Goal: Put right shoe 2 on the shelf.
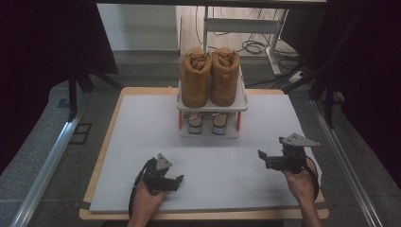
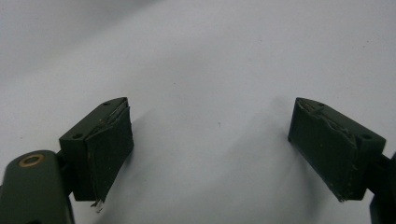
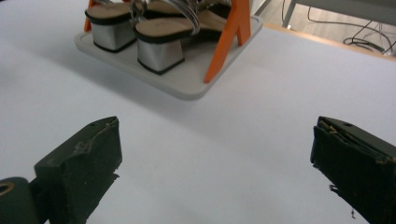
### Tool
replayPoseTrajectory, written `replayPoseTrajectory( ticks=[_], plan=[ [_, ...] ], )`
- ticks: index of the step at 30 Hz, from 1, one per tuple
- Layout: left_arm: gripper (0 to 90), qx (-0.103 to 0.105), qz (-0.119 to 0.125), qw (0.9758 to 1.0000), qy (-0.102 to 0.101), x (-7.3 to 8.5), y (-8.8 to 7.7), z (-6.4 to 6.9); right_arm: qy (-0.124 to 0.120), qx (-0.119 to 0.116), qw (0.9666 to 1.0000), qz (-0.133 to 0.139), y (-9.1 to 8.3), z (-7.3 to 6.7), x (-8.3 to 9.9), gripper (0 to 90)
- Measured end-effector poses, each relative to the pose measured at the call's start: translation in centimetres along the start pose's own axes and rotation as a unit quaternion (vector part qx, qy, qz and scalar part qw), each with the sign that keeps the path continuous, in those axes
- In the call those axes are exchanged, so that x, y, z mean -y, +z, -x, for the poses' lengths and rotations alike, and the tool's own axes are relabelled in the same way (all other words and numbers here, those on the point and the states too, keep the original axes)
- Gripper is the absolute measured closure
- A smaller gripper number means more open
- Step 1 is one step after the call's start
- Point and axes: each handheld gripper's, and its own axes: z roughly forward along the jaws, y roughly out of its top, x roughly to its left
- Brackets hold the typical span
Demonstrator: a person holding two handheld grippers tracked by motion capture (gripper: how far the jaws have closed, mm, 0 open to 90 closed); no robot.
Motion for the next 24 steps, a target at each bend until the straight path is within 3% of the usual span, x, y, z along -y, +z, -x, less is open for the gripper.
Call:
replayPoseTrajectory(
  ticks=[13,24],
  plan=[
    [13.7,0.0,0.0,1.0,0.0,0.0,0.0,0.0,0.01,0.015,0.9994,-0.031,0.4,0.8,3.9,2.0],
    [13.7,0.0,0.0,1.0,0.0,0.0,0.0,0.0,0.01,0.025,0.9953,-0.093,1.9,1.2,7.7,3.4]
  ],
)
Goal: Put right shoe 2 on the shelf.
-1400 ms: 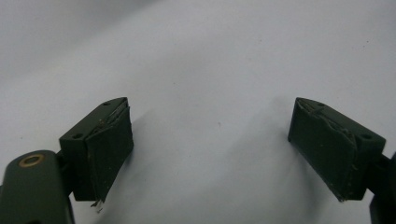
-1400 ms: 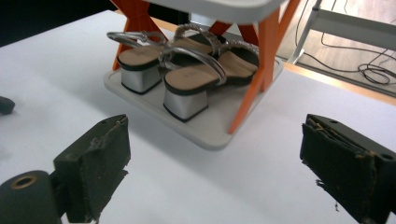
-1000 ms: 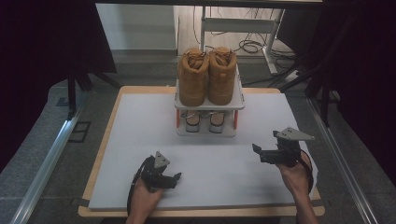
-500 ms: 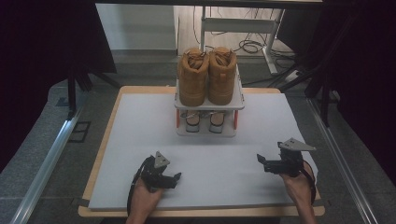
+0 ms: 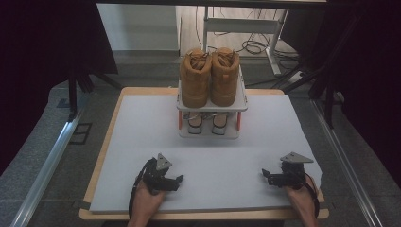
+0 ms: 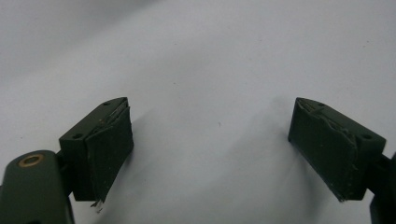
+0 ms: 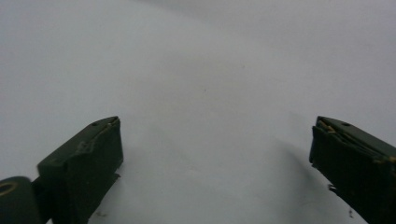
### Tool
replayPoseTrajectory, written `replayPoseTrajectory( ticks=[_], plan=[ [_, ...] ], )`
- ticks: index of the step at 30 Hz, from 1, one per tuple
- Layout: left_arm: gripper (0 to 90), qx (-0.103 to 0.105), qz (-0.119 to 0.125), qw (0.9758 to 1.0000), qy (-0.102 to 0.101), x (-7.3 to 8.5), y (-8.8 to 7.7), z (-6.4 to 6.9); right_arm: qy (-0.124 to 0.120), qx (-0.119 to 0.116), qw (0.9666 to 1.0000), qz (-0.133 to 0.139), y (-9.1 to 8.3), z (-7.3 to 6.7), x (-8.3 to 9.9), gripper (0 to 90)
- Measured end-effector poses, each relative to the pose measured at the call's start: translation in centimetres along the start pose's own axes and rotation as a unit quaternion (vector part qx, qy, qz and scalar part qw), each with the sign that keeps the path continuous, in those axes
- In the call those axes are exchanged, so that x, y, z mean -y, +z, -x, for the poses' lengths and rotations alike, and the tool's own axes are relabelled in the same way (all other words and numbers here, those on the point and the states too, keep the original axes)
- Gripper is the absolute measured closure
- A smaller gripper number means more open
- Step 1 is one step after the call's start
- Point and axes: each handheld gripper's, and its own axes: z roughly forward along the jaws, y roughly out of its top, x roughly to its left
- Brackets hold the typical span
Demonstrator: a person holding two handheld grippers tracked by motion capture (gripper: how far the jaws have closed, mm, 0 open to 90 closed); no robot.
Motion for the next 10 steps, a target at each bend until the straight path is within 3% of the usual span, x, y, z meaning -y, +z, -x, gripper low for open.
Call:
replayPoseTrajectory(
  ticks=[10],
  plan=[
    [13.6,0.0,0.0,1.0,-0.001,0.0,0.01,0.0,0.006,-0.018,0.9997,-0.013,0.27,0.22,-0.05,6.5]
  ],
)
